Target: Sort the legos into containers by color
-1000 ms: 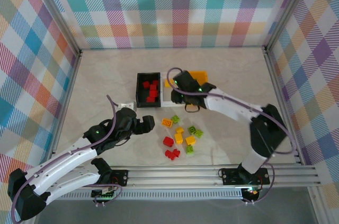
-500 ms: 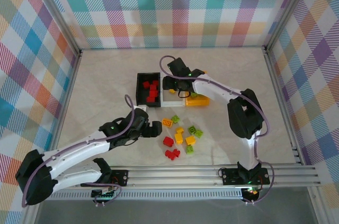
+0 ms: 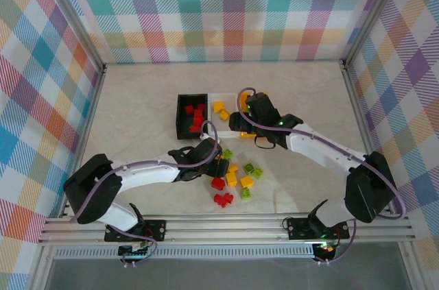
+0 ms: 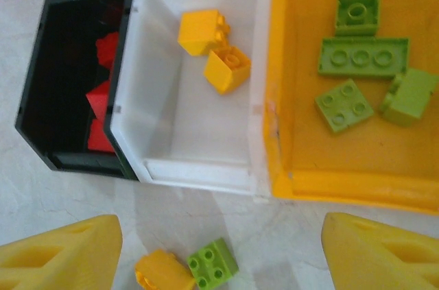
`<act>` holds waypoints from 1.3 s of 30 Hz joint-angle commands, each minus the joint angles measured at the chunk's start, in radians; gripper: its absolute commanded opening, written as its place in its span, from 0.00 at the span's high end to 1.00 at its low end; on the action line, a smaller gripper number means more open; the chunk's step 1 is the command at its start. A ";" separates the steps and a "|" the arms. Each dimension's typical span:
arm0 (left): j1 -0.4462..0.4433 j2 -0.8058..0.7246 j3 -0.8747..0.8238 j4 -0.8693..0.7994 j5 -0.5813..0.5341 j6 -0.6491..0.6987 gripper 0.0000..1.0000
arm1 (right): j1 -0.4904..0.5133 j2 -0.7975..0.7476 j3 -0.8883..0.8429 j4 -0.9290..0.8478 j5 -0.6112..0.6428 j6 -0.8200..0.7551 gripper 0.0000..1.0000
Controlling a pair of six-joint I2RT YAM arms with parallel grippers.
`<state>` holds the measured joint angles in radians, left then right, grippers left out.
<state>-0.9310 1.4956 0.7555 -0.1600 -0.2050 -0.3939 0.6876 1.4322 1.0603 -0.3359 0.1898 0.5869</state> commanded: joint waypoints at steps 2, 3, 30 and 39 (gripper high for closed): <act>-0.012 0.054 0.046 0.019 -0.086 0.057 0.16 | 0.003 -0.066 -0.038 0.031 0.016 0.022 0.23; -0.012 0.067 0.051 0.019 -0.096 0.059 0.17 | 0.002 -0.072 -0.041 0.031 0.019 0.023 0.23; 0.053 -0.128 0.142 -0.080 -0.062 0.021 0.57 | -0.001 -0.252 -0.209 0.020 0.060 0.078 0.22; 0.218 0.219 0.549 -0.202 0.019 0.052 0.58 | -0.001 -0.340 -0.336 -0.007 0.027 0.112 0.23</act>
<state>-0.7334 1.6360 1.2186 -0.2756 -0.2184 -0.3584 0.6876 1.1217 0.7521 -0.3325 0.2321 0.6735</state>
